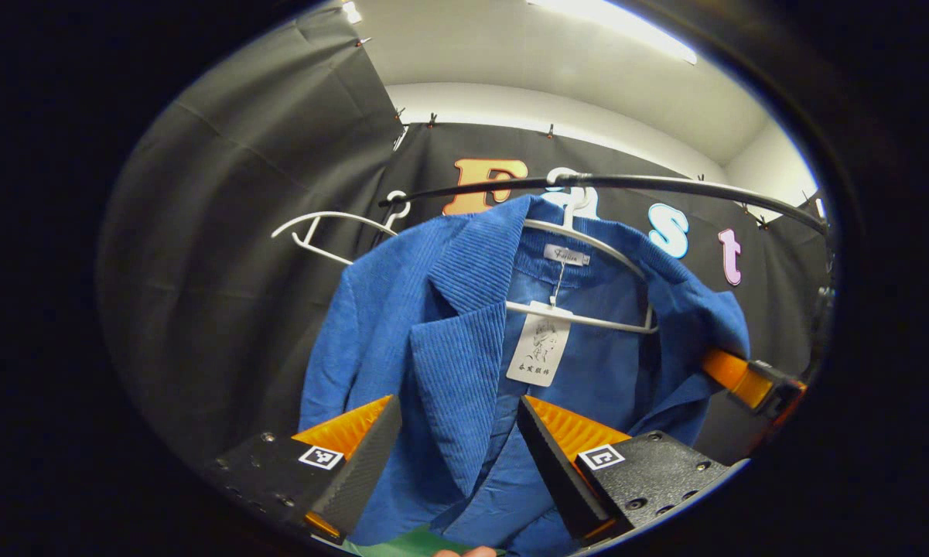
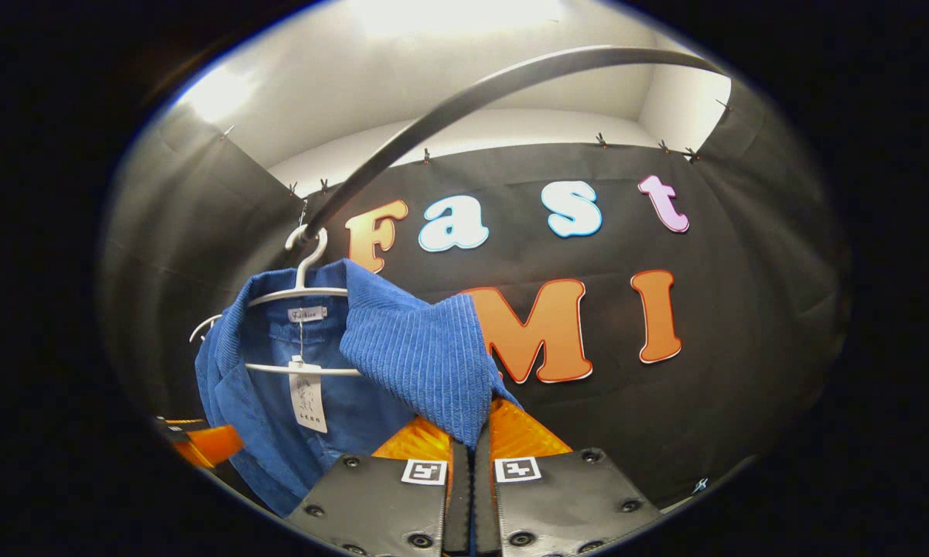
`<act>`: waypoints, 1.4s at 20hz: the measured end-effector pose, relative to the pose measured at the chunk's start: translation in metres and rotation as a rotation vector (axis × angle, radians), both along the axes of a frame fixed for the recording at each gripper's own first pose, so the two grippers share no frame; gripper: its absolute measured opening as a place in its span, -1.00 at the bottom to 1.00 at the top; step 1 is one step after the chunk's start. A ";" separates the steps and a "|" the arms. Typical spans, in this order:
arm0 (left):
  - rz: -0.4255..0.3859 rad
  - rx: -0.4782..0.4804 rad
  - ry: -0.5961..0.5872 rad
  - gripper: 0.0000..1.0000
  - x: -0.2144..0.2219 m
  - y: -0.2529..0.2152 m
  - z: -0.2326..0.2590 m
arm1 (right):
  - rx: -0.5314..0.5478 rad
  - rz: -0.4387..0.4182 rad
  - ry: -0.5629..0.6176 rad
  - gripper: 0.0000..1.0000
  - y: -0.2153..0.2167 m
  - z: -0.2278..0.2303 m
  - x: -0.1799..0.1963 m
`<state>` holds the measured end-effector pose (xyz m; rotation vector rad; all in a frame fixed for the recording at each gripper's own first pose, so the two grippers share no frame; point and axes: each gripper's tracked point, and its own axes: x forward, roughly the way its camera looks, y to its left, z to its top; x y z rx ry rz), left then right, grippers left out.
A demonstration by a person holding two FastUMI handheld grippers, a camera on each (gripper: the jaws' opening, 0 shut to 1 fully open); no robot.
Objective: Grasp the clothes on the hanger with both hands and then place them into the laundry hamper below.
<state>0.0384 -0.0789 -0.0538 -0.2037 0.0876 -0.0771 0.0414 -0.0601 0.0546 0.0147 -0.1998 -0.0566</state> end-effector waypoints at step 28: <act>0.130 0.172 -0.156 -0.88 0.045 0.134 0.073 | -0.108 -0.284 -0.094 -0.82 0.013 0.042 -0.051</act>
